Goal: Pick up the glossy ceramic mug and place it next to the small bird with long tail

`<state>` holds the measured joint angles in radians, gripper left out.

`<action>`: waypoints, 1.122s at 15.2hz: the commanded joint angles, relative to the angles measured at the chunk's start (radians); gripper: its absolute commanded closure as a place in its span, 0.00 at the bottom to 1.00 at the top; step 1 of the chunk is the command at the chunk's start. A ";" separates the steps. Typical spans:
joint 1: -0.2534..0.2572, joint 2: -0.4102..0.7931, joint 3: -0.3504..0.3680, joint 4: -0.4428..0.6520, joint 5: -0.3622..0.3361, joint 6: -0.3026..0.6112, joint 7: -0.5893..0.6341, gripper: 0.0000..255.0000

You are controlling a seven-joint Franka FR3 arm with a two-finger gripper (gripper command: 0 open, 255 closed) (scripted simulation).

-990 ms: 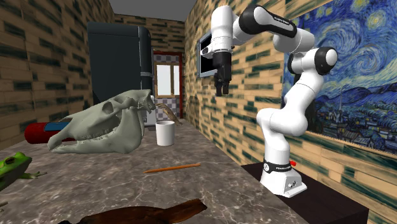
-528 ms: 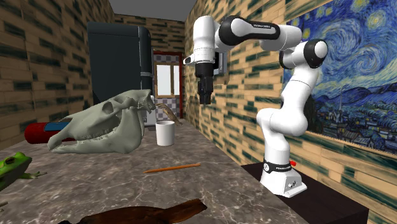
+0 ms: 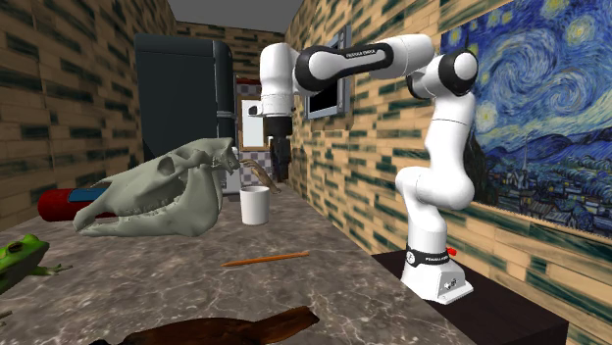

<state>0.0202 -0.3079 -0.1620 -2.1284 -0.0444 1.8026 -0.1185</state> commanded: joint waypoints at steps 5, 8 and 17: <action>-0.007 0.223 -0.030 0.136 -0.030 0.076 -0.102 0.00; -0.008 0.235 -0.031 0.119 -0.031 0.104 -0.105 0.00; -0.011 0.250 -0.034 0.060 -0.030 0.179 -0.106 0.00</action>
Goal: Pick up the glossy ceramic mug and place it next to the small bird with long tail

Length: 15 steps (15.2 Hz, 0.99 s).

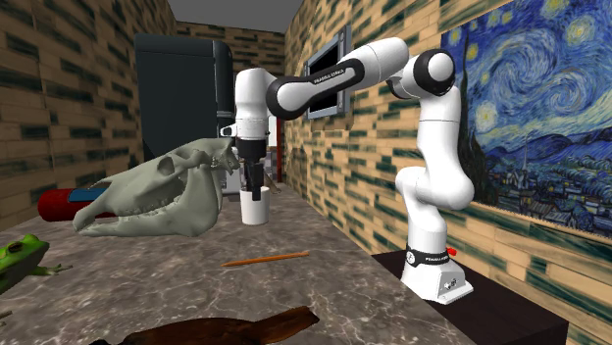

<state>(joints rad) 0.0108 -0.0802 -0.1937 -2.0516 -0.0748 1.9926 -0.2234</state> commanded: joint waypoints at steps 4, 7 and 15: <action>-0.002 0.023 -0.002 -0.017 0.000 -0.011 -0.001 0.00; -0.001 0.017 -0.001 -0.019 -0.001 -0.015 0.001 1.00; -0.001 0.019 -0.002 -0.007 0.000 -0.025 -0.001 1.00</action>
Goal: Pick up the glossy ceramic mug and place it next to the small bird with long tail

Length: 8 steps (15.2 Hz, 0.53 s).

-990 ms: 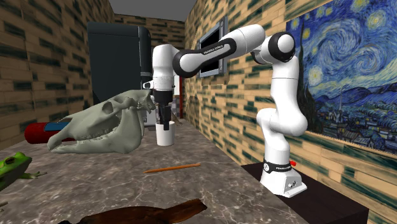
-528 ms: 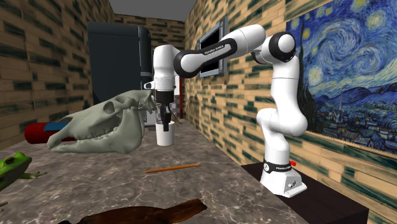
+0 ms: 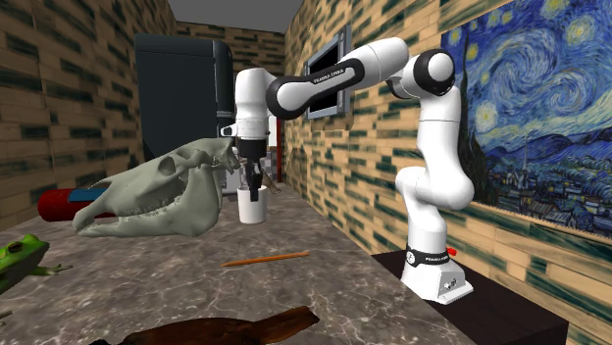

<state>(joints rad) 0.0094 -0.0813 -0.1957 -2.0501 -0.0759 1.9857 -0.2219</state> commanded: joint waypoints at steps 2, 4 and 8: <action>0.000 0.013 0.000 0.012 0.000 -0.044 -0.003 1.00; 0.001 0.007 0.001 0.032 0.000 -0.071 -0.004 1.00; 0.001 -0.001 0.002 0.076 0.000 -0.124 -0.006 1.00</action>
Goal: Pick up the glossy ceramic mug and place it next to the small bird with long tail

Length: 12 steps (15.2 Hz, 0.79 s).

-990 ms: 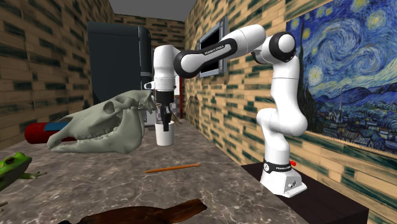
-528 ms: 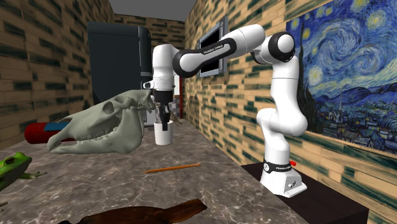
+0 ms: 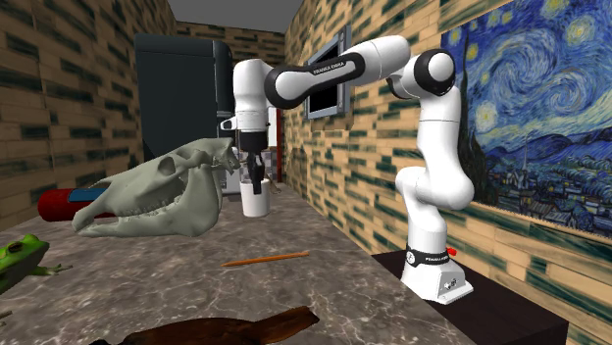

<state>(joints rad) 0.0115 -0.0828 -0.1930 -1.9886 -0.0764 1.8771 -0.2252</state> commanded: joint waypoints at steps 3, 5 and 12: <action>0.000 -0.004 0.000 0.050 0.000 -0.055 -0.004 1.00; 0.000 -0.006 0.001 0.075 0.000 -0.082 -0.005 1.00; 0.001 -0.006 0.002 0.169 0.002 -0.176 -0.010 1.00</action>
<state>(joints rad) 0.0125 -0.0909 -0.1912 -1.8344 -0.0749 1.7148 -0.2345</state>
